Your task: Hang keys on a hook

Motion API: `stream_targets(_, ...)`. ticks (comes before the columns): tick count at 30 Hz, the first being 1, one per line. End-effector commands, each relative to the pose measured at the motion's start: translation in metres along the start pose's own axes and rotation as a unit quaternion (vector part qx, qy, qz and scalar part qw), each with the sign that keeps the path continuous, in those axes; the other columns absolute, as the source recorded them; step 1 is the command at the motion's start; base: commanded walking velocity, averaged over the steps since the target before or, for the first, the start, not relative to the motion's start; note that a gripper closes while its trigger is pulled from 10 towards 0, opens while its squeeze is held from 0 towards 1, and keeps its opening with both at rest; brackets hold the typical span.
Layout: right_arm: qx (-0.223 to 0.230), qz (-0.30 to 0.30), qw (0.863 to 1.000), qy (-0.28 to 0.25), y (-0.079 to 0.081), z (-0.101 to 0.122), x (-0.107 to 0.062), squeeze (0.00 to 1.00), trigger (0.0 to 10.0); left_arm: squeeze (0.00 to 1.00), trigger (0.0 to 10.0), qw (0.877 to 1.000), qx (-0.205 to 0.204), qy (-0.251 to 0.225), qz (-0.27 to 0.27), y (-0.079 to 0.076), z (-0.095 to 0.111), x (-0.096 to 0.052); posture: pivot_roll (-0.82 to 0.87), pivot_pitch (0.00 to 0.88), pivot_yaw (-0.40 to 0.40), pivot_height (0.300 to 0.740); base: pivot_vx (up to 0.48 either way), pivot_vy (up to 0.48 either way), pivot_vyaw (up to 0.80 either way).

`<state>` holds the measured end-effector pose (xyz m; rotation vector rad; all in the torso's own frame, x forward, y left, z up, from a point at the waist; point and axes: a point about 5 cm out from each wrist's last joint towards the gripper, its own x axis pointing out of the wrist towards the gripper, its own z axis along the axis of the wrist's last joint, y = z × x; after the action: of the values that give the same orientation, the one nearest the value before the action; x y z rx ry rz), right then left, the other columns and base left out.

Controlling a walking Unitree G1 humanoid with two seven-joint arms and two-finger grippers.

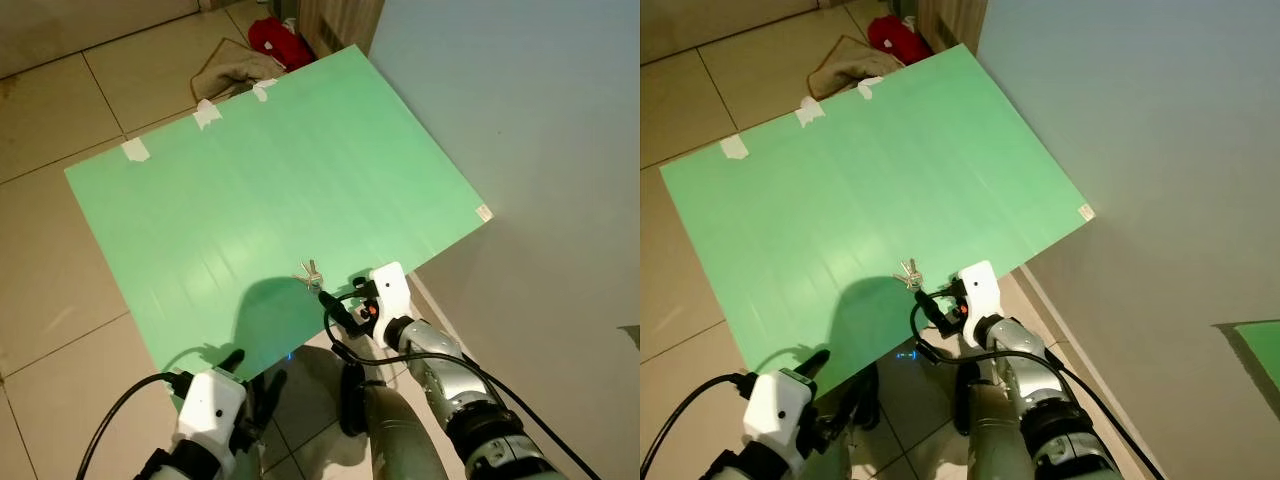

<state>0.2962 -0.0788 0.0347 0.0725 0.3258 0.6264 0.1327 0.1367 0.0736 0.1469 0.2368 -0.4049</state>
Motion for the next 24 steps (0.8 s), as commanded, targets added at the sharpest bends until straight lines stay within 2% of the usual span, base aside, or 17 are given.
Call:
stream_targets(1, 0.016, -0.010, 1.000, 0.016, -0.001, -0.013, -0.005, 0.00, 10.0, 0.00, 10.0, 1.000, -0.006, 0.011, -0.002, -0.006, -0.003, -0.005, 0.21, 0.442, -0.118, 0.740, 0.000, 0.000, 0.00)
stream_targets(6, 0.016, -0.003, 1.000, 0.013, 0.007, -0.012, 0.002, 0.00, 10.0, 0.00, 10.0, 1.000, -0.009, 0.013, -0.001, -0.007, -0.003, -0.006, 0.21, 0.450, -0.125, 0.740, 0.000, 0.000, 0.00)
stream_targets(13, -0.032, -0.028, 0.999, 0.032, 0.006, -0.020, 0.002, 0.00, 10.0, 0.00, 10.0, 1.000, -0.010, 0.013, 0.003, -0.008, -0.003, -0.006, 0.21, 0.454, -0.124, 0.740, 0.000, 0.000, 0.00)
stream_targets(21, -0.038, -0.050, 0.998, 0.031, 0.004, -0.020, 0.004, 0.00, 10.0, 0.00, 10.0, 1.000, -0.009, 0.011, 0.004, -0.008, -0.003, -0.006, 0.22, 0.448, -0.120, 0.740, 0.000, 0.000, 0.00)
stream_targets(23, -0.038, -0.051, 0.998, 0.031, 0.005, -0.021, 0.005, 0.00, 9.5, 0.00, 10.0, 1.000, -0.009, 0.012, 0.004, -0.008, -0.003, -0.006, 0.22, 0.447, -0.119, 0.740, 0.000, 0.000, 0.00)
stream_targets(24, -0.034, -0.050, 0.998, 0.029, 0.007, -0.020, 0.006, 0.00, 9.9, 0.00, 10.0, 1.000, -0.009, 0.012, 0.004, -0.008, -0.003, -0.006, 0.22, 0.442, -0.119, 0.740, 0.000, 0.000, 0.00)
